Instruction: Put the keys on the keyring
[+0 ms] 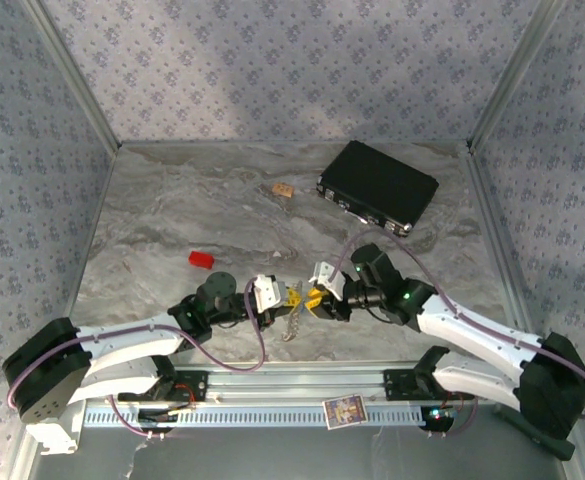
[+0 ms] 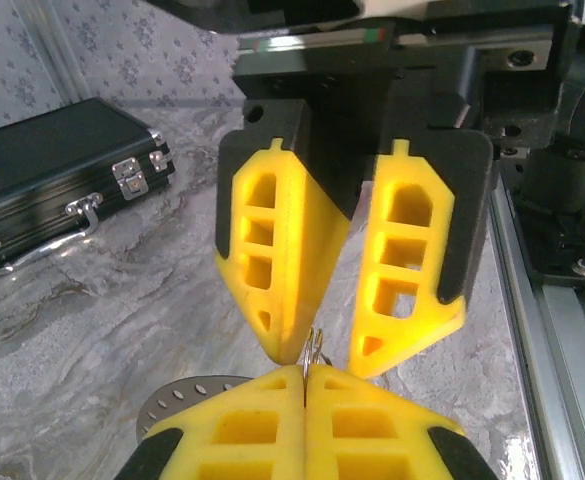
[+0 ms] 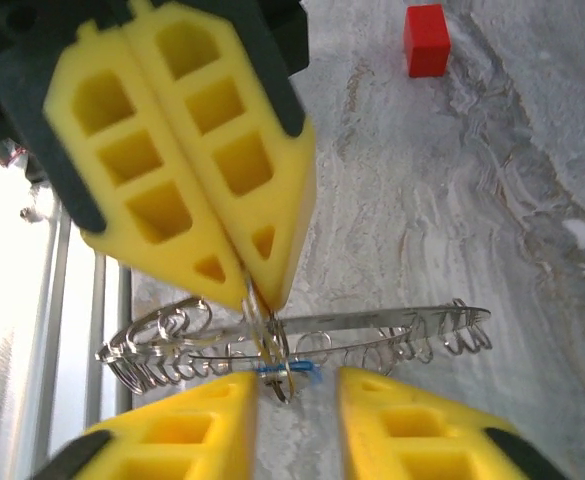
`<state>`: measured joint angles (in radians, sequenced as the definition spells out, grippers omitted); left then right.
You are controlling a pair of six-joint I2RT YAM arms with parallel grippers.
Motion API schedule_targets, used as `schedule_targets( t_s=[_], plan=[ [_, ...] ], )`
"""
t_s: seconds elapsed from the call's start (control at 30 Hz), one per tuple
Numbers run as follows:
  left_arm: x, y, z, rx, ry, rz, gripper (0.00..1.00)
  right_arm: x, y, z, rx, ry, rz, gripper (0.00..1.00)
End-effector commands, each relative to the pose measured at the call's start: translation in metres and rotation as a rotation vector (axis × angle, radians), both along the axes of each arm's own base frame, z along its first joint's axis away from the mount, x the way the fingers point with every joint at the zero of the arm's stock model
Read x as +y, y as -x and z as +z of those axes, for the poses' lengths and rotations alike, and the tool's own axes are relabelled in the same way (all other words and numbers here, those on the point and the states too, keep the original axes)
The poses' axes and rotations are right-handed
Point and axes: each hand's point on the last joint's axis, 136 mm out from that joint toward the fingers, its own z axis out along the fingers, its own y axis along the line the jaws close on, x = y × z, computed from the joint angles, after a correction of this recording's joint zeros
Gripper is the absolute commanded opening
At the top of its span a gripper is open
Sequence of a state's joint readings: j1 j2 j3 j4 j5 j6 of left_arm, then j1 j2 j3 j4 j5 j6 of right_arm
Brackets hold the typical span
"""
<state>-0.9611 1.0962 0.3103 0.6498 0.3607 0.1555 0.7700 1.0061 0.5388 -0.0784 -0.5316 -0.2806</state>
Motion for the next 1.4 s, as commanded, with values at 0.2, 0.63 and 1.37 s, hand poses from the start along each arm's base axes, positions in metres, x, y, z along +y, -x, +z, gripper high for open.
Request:
schedule_targets(
  t_s=[0.2, 0.63, 1.37],
  plan=[
    [-0.007, 0.002, 0.021, -0.025, 0.092, -0.031, 0.00, 0.006, 0.002, 0.018, -0.050, -0.092, 0.028, 0.30],
    [-0.007, -0.001, 0.010, 0.002, 0.029, -0.020, 0.13, 0.004, 0.000, 0.027, -0.097, -0.059, 0.033, 0.00],
    [-0.008, 0.006, 0.007, -0.030, -0.105, -0.080, 0.11, 0.008, 0.010, 0.030, -0.153, 0.250, 0.155, 0.00]
  ],
)
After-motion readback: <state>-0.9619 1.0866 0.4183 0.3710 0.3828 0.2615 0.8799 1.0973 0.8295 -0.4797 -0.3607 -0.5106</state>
